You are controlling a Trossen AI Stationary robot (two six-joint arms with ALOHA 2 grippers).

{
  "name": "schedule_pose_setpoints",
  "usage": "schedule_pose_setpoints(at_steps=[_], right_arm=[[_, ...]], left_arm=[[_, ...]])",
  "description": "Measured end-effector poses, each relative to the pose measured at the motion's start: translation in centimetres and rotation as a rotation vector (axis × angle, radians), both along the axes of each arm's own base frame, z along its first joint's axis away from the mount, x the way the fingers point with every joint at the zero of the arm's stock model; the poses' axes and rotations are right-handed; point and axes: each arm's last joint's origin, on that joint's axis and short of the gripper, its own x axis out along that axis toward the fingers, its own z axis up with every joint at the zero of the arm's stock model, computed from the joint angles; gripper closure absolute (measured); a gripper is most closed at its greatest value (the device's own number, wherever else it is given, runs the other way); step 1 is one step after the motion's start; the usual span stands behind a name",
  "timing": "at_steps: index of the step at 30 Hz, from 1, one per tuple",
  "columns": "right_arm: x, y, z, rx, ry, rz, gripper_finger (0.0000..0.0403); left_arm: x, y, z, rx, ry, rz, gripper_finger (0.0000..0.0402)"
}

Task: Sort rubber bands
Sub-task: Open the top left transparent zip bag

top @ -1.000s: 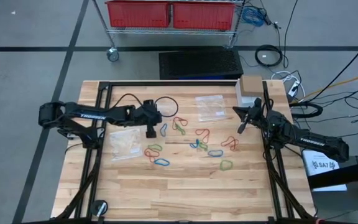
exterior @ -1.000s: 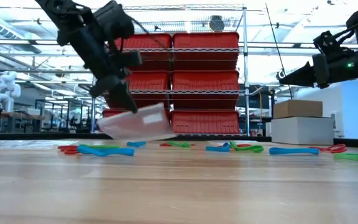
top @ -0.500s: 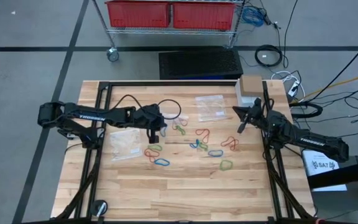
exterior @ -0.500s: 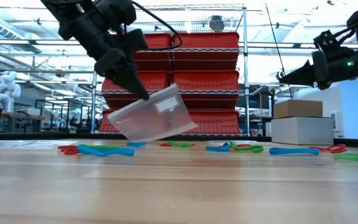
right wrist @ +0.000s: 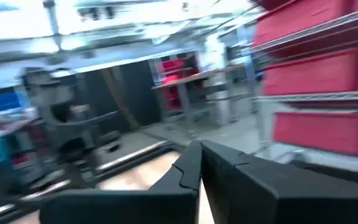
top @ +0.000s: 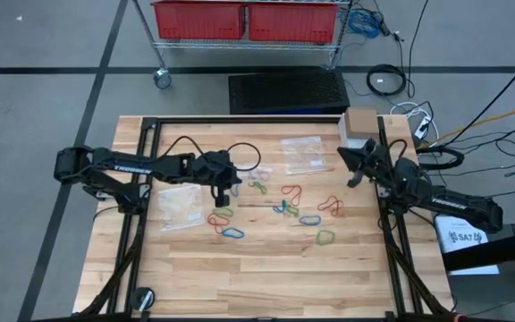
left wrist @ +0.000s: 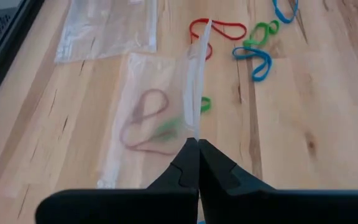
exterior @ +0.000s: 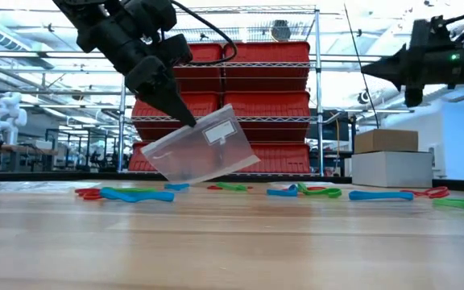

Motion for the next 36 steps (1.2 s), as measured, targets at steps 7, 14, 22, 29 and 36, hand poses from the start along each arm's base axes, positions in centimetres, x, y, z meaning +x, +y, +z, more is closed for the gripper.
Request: schedule_pose_setpoints(at_steps=[7, 14, 22, 29, 36], right_arm=[[1.3, 0.1, -0.4, -0.018, 0.064, 0.133, 0.0403], [4.3, 0.3, 2.2, -0.061, 0.169, 0.212, 0.0403], [11.8, -0.5, 5.8, 0.045, 0.420, 0.273, 0.0374], [18.2, -0.8, 7.7, 0.008, 0.610, 0.345, 0.0289], [21.1, -1.2, 8.3, 0.033, 0.698, 0.385, 0.0233]], left_arm=[[0.6, 0.1, 0.9, 0.012, -0.080, 0.001, 0.0401], [1.1, 0.3, 2.1, 0.021, -0.134, 0.005, 0.0401], [1.5, 0.4, 3.1, 0.037, -0.163, 0.018, 0.0401], [1.4, 0.4, 2.9, 0.041, -0.142, 0.028, 0.0402], [1.4, 0.4, 2.9, 0.042, -0.140, 0.029, 0.0402]])
